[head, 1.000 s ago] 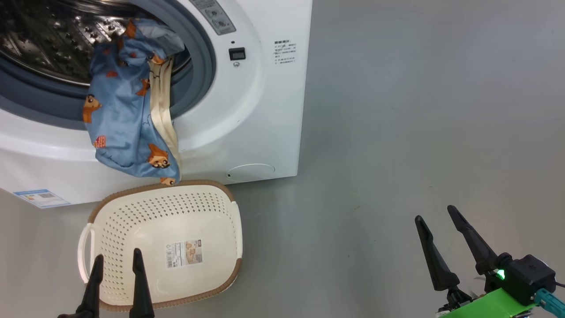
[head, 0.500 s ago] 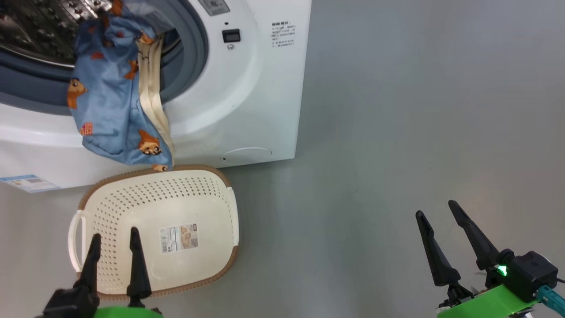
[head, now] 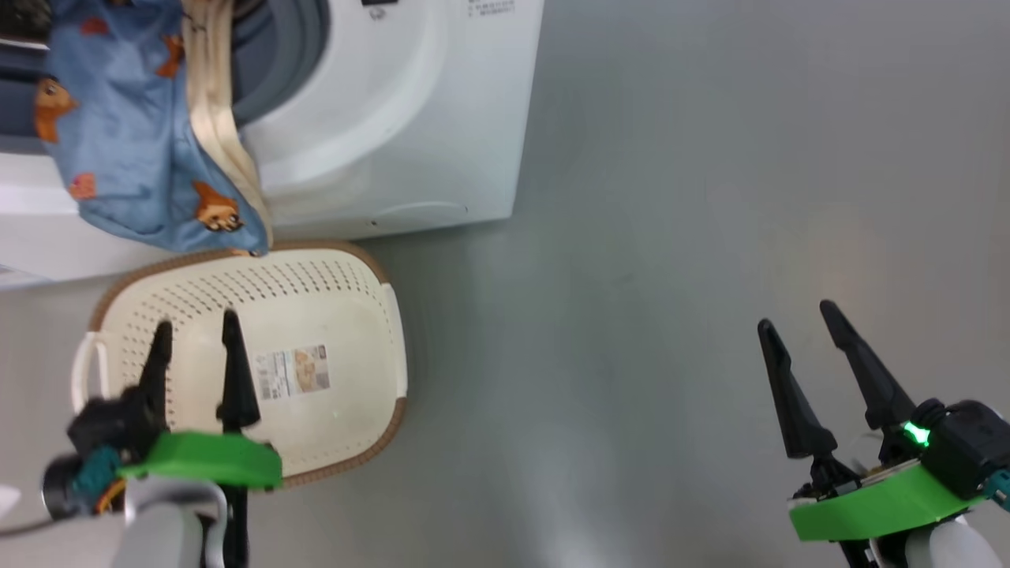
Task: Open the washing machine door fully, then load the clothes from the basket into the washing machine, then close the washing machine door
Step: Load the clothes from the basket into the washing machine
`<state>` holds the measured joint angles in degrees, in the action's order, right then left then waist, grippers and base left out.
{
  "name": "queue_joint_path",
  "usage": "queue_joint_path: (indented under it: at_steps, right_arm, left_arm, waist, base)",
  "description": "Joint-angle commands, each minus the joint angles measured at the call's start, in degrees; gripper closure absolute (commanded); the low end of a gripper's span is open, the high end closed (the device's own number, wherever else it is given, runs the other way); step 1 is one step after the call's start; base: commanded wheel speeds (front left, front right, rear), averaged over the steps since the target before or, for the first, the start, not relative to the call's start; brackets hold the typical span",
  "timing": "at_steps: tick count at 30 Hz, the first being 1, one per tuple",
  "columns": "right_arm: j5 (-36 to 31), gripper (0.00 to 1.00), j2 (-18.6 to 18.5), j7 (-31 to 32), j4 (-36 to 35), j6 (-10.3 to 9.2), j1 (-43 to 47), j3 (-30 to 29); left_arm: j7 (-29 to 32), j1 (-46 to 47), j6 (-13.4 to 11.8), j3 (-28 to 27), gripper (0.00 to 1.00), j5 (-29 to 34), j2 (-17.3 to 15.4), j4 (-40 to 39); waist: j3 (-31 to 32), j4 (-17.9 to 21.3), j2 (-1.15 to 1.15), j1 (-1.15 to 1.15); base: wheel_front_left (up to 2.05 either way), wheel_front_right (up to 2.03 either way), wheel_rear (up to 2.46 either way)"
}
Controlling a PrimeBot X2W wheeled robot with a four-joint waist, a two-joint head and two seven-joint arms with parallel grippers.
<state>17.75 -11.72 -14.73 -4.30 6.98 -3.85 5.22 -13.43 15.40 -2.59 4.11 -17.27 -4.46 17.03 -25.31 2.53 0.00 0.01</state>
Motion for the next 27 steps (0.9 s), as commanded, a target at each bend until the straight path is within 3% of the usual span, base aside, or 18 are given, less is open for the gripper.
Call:
queue_joint_path:
  at_steps: [1,9,17,27]
  right_arm:
    - [0.3,0.0,-0.6,-0.3,-1.6,0.51,-0.5,1.2]
    - [0.8,0.0,0.4,-0.3,-2.0,0.51,-3.2,1.1]
    - [1.6,0.0,2.2,-0.3,-1.4,0.51,-5.3,1.0]
    - [2.3,0.0,3.5,-0.3,-1.0,0.51,-6.7,1.2]
  left_arm:
    - [-0.3,1.8,0.7,-1.7,0.0,-0.2,-1.6,0.2]
    - [-0.7,13.6,1.3,-4.0,0.0,-1.6,-4.2,9.8]
    - [0.4,21.5,0.2,-6.1,0.0,-1.6,-9.2,16.5]
    - [10.6,27.4,-3.2,-4.9,0.0,1.1,-14.2,15.6]
  waist:
    - [-3.1,1.2,0.0,-0.01]
    - [-8.0,3.4,0.0,-0.01]
    - [-11.0,5.7,0.0,-0.01]
    - [-12.2,6.2,0.0,-0.01]
  base:
    - [0.0,0.0,0.0]
    - [0.0,0.0,0.0]
    - [0.0,0.0,0.0]
    - [0.0,0.0,0.0]
